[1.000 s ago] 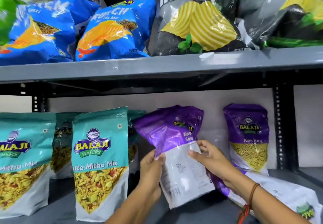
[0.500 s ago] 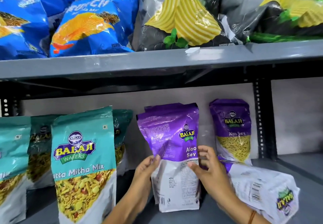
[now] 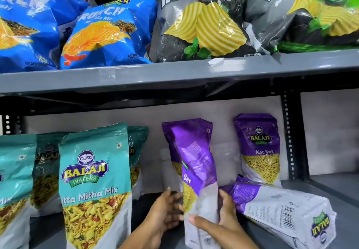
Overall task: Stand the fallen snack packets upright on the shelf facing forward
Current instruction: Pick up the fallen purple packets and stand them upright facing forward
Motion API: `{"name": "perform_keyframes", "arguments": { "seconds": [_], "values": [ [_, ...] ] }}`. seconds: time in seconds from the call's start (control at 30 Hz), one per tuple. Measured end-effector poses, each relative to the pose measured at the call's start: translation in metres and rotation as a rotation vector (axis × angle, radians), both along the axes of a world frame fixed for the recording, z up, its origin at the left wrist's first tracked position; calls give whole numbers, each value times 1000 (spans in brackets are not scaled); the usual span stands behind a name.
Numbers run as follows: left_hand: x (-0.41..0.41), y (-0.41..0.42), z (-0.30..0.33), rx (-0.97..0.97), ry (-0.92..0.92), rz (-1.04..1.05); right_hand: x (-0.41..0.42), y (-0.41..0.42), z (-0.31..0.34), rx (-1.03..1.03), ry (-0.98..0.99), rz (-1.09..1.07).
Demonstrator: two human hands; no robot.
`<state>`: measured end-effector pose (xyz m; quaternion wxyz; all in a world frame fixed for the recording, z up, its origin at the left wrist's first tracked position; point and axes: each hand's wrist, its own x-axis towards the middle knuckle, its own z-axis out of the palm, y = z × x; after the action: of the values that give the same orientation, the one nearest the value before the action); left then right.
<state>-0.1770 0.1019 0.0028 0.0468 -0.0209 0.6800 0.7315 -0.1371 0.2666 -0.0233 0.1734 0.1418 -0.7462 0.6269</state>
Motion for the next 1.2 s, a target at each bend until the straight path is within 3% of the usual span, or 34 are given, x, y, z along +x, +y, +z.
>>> {"name": "perform_keyframes", "arguments": {
  "seconds": [0.17,0.3,0.4,0.47,0.57,0.87,0.97,1.1,1.2],
  "values": [
    [13,8,-7,-30,10,65,-11,7,2,136,-26,-34],
    [13,-1,-8,7,84,171,-25,22,4,-23,-101,85],
    [15,-9,-4,81,63,22,-39,30,2,-171,-159,189],
    [17,-13,-3,93,56,-117,-47,33,0,-189,-166,197],
    [16,-16,-5,91,128,-164,-56,36,-3,-182,-186,147],
    [20,-11,-18,-188,302,82,-56,24,-1,-219,-171,30],
    [28,-4,-19,-125,317,162,-44,18,2,-234,-176,60],
    [53,22,-14,-64,409,572,-13,19,17,-255,-96,23],
    [72,65,-6,113,450,497,19,40,38,-161,55,-33]
  ]
}}
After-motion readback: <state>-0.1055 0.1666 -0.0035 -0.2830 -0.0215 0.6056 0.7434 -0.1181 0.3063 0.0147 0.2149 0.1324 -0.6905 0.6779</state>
